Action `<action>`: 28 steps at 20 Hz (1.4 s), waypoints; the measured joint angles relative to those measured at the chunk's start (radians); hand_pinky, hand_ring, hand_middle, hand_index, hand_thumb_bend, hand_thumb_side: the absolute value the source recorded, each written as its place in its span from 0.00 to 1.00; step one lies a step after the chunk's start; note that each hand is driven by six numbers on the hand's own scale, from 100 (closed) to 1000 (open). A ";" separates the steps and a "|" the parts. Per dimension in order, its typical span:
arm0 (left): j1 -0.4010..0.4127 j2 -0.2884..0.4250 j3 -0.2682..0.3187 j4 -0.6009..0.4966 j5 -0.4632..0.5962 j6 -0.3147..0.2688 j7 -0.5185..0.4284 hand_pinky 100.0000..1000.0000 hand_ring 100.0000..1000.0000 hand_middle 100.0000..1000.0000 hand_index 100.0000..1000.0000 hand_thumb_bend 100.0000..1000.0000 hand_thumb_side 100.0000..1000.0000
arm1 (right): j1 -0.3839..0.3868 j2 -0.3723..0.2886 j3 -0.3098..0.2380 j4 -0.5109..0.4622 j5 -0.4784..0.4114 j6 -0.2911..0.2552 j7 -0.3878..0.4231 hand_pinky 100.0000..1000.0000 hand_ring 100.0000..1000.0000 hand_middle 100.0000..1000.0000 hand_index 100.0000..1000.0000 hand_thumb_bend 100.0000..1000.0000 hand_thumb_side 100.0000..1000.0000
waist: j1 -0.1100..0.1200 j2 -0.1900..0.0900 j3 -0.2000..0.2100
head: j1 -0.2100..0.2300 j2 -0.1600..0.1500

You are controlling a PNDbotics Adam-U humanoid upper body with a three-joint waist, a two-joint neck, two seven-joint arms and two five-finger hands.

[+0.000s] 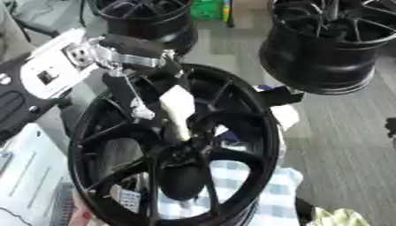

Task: Pull the pin out of the wheel hub.

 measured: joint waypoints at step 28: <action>0.325 0.246 0.649 0.503 -0.111 0.012 -0.012 0.69 0.42 0.27 0.37 0.01 0.10 | 0.005 0.000 -0.013 0.010 0.000 -0.003 -0.009 0.78 0.78 0.70 0.93 0.00 0.40 | -0.021 0.001 0.033 | -0.021 0.000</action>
